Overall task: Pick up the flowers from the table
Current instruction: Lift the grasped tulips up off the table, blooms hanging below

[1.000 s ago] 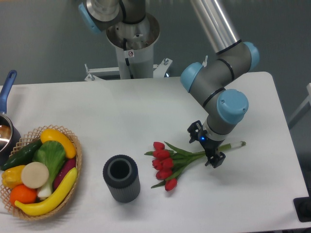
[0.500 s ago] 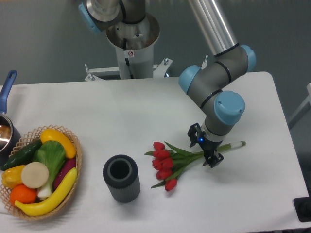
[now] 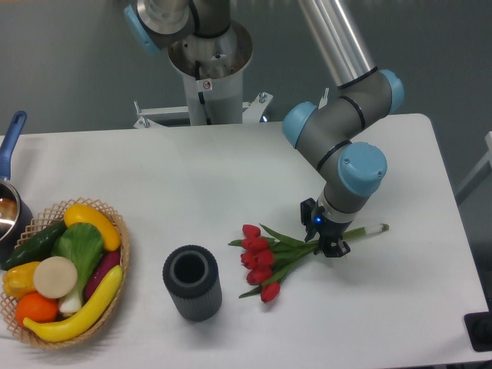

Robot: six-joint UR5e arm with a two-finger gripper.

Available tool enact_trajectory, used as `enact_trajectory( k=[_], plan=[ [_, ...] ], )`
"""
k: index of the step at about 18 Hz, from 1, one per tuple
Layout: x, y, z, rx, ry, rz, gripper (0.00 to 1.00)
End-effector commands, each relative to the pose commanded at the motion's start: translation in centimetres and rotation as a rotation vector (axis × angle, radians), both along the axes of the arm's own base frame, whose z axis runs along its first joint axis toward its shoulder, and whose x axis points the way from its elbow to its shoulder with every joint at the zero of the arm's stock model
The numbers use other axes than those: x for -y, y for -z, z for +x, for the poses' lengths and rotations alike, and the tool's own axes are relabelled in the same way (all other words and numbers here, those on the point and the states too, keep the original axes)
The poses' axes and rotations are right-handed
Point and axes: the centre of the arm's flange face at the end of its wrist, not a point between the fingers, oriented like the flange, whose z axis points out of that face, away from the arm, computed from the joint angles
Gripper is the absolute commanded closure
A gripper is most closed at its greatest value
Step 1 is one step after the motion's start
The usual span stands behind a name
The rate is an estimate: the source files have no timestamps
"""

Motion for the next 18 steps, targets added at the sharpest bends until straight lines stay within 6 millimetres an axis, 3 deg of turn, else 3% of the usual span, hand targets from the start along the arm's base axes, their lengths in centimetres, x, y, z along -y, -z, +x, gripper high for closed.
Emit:
enact_trajectory(
  k=[7,9,13,18],
  plan=[
    [0.4,-1.0,-0.7,-0.013,-0.011,0.009,0.87],
    [1.6,-5.2,-2.4,-0.073,-0.037,0.053,0.87],
    [2.3,-10.7,-4.0,-0.096,-0.075,0.197,0.87],
    [2.7,-15.3,-4.6,-0.047,-0.161,0.408,0.87]
  ],
)
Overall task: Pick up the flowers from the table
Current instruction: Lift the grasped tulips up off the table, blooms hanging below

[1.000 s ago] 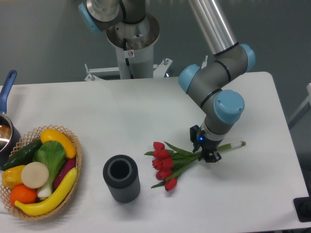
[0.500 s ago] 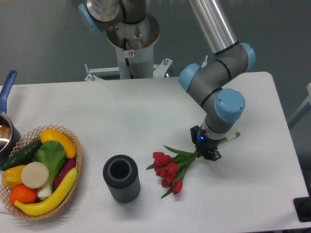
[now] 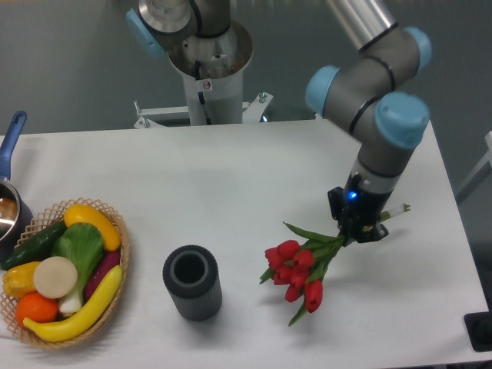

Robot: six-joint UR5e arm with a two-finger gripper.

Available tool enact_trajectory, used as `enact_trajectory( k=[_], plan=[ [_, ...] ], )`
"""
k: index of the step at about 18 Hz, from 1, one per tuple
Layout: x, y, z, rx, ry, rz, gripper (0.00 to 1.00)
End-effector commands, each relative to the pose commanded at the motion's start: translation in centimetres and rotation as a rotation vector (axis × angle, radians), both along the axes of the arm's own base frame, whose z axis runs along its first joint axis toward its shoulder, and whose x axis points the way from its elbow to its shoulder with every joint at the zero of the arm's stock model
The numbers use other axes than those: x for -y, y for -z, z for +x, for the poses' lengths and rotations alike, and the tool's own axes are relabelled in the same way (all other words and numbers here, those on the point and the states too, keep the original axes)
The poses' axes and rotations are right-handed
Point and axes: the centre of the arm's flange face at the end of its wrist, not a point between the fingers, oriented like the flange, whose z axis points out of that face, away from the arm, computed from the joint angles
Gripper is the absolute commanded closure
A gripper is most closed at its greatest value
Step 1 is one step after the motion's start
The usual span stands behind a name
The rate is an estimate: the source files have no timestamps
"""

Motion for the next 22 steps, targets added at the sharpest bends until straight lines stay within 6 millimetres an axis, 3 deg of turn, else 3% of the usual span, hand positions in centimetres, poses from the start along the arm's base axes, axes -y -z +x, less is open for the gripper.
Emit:
enact_trajectory(
  k=[5,10,15,22],
  plan=[
    [-1.1,-4.1,0.3,0.083,-0.056,0.197,0.86],
    [-3.1,-6.7,2.2,0.289,-0.023,0.502,0.86],
    [-3.0,-9.1,2.8,0.371,-0.043,0.595,0.85],
    [-3.2,-10.0,3.2,0.403,-0.045,0.623,0.85]
  ],
)
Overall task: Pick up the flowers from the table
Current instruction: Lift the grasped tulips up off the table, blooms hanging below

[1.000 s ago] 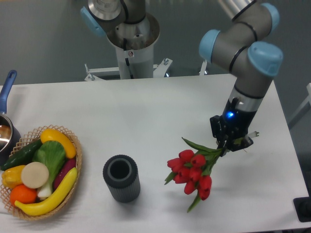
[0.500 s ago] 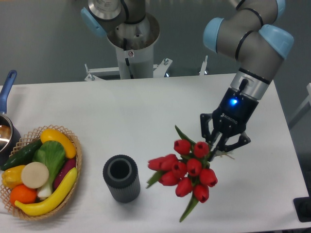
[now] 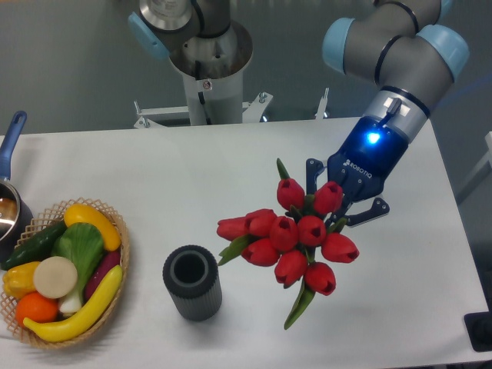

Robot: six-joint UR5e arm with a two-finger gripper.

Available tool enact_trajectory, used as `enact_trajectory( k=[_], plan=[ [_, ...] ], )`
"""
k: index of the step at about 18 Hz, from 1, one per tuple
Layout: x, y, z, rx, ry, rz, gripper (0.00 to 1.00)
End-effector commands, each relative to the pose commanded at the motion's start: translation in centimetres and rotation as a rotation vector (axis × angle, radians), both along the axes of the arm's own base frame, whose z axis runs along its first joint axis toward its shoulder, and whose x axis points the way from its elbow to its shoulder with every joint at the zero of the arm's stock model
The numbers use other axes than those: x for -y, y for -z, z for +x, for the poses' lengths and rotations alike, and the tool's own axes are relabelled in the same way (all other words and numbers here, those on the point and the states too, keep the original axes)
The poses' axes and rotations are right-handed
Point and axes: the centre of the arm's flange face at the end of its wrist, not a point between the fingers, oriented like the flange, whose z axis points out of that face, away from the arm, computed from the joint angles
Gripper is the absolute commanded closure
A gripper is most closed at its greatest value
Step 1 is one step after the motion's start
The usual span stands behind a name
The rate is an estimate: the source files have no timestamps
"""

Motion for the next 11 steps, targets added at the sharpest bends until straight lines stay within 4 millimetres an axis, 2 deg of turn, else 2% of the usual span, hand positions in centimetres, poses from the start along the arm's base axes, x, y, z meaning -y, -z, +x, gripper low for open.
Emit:
enact_trajectory(
  k=[11],
  plan=[
    [-0.73,-0.77,0.73,0.026,0.023,0.043,0.85]
  ],
)
